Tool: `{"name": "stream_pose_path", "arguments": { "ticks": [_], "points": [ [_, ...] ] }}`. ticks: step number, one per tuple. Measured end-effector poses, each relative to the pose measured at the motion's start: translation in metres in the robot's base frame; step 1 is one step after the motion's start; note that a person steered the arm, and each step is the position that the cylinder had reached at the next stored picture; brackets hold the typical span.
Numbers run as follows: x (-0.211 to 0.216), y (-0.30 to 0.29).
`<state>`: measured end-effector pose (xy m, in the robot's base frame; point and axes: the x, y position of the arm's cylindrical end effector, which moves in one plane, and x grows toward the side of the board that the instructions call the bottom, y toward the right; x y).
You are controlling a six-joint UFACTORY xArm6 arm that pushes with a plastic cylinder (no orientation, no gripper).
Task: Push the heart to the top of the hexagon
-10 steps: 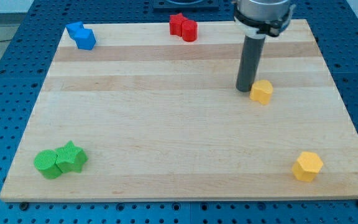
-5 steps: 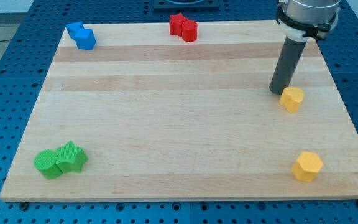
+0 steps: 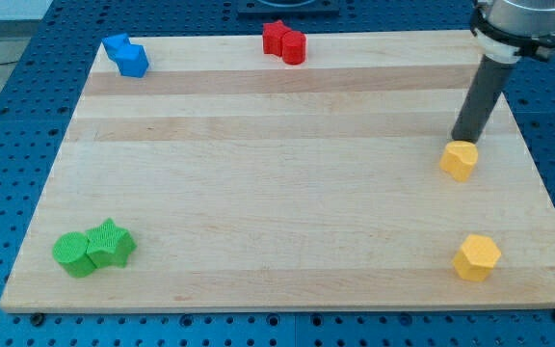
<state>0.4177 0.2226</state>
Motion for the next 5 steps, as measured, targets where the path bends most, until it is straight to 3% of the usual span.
{"name": "stream_pose_path", "arguments": {
  "ticks": [3,5],
  "points": [
    [0.043,-0.024],
    [0.036,-0.059]
  ]
}}
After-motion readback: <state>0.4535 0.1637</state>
